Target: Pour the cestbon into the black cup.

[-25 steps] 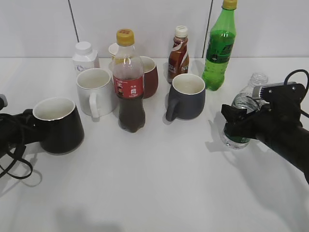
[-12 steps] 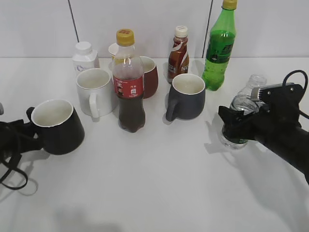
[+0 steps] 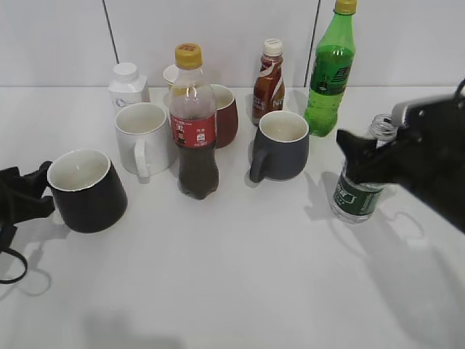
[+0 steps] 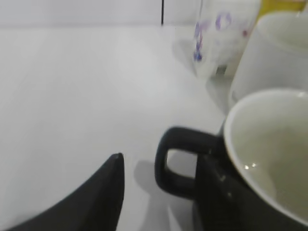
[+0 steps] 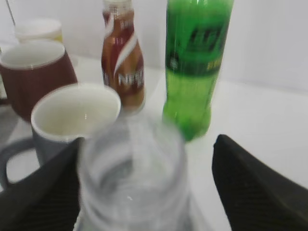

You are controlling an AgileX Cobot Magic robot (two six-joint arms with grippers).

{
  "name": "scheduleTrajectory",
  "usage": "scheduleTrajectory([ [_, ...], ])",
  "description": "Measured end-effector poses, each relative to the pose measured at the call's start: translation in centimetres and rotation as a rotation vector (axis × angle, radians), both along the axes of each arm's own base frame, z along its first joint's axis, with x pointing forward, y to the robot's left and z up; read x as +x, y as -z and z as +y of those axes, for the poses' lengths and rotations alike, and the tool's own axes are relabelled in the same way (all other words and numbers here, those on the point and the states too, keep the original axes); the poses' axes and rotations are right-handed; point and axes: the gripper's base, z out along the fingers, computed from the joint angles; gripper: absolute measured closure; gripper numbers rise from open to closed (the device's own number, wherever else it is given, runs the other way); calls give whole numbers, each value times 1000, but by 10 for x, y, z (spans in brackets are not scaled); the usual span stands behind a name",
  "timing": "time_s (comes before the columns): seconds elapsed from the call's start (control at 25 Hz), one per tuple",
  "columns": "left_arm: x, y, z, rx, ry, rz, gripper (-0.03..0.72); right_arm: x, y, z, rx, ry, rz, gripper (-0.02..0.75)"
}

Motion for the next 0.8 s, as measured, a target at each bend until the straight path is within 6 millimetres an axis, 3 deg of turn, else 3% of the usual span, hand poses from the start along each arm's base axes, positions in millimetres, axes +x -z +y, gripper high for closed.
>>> scheduleTrajectory([
  [0.12, -8, -13, 1, -6, 0, -36, 297, -2, -23, -1, -1, 2, -52, 134],
  [0.28, -16, -47, 2, -39, -4, -115, 295, -10, -67, -4, -3, 7, -93, 134],
  [0.4, -21, -75, 2, -59, -7, 5, 295, -17, -106, -7, -21, 14, -75, 134],
  [0.56, -38, -132, 2, -52, 6, 185, 293, -34, -158, -14, -74, 31, 53, 138],
  [0.72, -87, -200, 9, -49, 24, 118, 272, -77, -194, -28, -92, 45, 114, 144],
  [0.8, -117, -220, 14, -43, 27, 61, 268, -104, -201, -36, -110, 51, 158, 146],
])
